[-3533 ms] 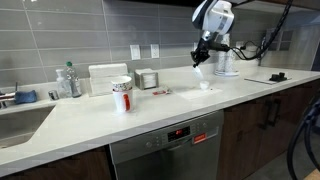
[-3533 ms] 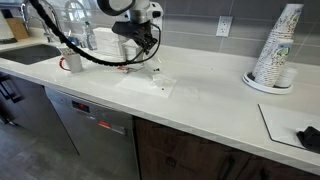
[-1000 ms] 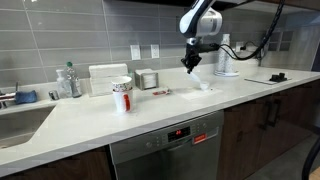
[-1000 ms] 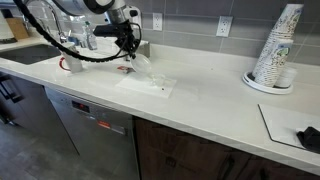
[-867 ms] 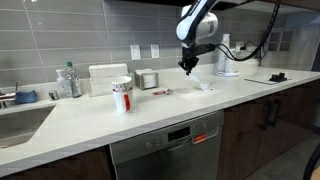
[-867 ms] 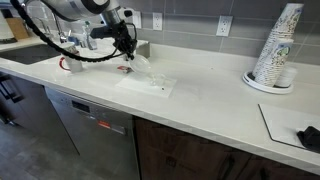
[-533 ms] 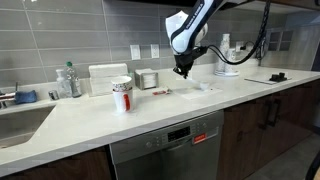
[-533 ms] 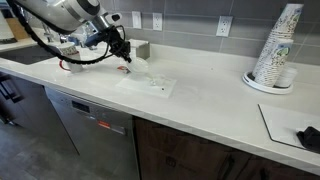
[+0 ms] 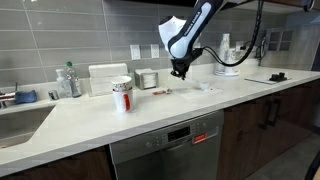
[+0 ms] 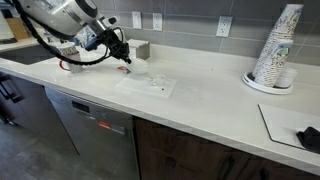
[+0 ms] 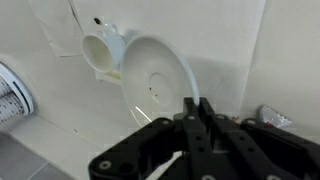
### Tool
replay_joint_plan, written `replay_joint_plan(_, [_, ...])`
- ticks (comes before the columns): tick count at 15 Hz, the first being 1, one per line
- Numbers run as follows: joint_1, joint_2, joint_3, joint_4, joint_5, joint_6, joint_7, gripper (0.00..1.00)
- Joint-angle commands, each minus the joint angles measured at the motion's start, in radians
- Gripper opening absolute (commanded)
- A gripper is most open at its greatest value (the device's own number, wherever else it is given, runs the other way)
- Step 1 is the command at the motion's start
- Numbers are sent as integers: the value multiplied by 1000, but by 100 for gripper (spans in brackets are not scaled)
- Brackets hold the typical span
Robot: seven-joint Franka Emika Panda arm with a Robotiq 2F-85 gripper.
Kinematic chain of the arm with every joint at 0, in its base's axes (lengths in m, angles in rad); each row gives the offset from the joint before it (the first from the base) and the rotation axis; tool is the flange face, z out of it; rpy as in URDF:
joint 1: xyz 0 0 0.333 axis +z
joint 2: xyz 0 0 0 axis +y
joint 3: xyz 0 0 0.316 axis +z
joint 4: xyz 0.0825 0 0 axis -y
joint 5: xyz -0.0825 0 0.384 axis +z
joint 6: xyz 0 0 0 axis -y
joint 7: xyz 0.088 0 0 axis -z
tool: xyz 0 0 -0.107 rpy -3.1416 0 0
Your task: Pour the contents of the white plate into the white mug
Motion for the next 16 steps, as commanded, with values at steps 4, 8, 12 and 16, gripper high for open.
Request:
replay_joint_plan(4, [32,105,36,124,-112,-241,22,2])
replay_joint_plan(8, [47,187,68,217,-142,-338,12,2])
replay_joint_plan(12, [45,247,77,283,-138,-351,11,2])
replay_joint_plan(16, [46,305,75,339,-128,-346,4,2])
